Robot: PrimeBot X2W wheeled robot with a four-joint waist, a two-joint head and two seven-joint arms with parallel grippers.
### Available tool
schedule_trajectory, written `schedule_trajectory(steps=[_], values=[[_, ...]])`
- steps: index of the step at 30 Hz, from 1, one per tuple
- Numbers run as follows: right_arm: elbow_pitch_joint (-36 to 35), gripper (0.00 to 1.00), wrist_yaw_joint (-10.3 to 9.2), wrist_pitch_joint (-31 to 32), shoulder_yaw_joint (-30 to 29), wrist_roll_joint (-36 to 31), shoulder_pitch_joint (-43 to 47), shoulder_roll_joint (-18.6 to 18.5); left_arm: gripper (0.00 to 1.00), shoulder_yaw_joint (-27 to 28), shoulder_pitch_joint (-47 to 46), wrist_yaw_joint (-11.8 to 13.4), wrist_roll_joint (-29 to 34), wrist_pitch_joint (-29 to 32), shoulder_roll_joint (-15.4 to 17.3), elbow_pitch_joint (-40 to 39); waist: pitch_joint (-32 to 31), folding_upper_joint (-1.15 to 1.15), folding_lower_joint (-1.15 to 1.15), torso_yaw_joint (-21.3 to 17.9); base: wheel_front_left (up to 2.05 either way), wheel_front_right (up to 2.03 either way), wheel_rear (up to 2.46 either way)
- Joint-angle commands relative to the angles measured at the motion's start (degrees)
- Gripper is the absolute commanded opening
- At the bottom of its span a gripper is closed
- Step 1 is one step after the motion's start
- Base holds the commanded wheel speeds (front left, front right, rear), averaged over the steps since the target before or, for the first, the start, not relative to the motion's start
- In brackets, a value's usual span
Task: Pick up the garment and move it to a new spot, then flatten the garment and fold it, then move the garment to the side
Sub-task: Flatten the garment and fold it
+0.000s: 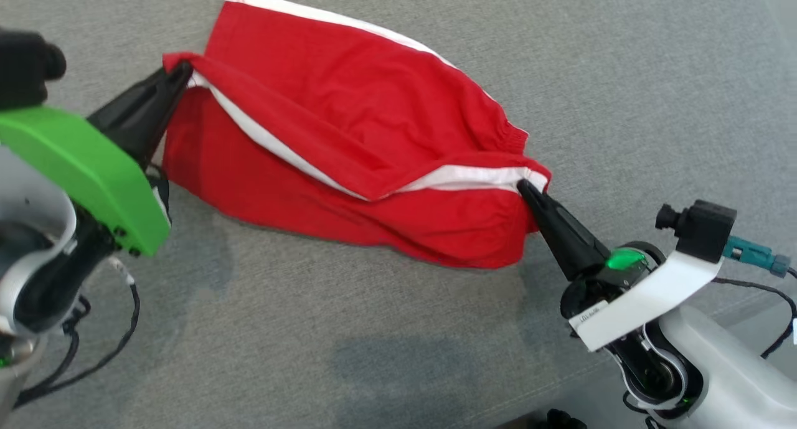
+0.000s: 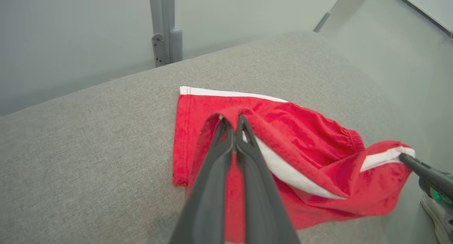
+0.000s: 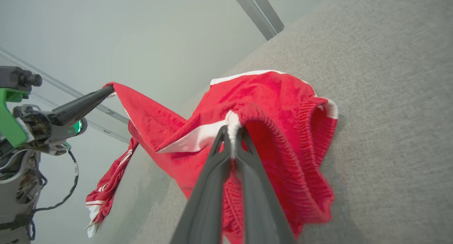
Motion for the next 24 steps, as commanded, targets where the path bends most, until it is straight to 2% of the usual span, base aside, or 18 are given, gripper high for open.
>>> schedule_trajectory(steps=[1,3,11,19,24], values=[[0.3,0.0,0.02,-0.2,-1.0,0.8,-1.2,1.1,0.0,-0.5,-3.5,-0.4,0.0,1.5,-0.5,1.8,2.1,0.0,0.0,-3.5,0.0,0.0,0.0],[1.1,0.0,0.02,-0.2,-2.6,1.4,-2.4,2.9,0.0,-1.5,-8.7,-1.0,0.7,3.7,-1.6,5.5,2.6,0.0,0.0,-4.6,0.0,0.0,0.0],[7.0,0.0,0.02,-0.2,-0.9,1.5,-7.6,6.9,0.0,-6.0,-21.4,-2.6,4.6,7.6,-5.1,21.8,5.2,0.0,0.0,-7.7,0.0,0.0,0.0],[11.1,0.0,0.02,-0.2,1.9,0.8,-11.5,11.0,0.0,-8.0,-24.9,-3.8,6.8,7.7,-5.5,31.8,7.1,0.0,0.0,-9.5,0.0,0.0,0.0],[11.5,0.0,0.02,-0.2,1.9,0.2,-12.5,11.7,0.0,-8.1,-25.0,-4.2,7.1,7.2,-5.1,34.7,7.2,0.0,0.0,-9.7,0.0,0.0,0.0]])
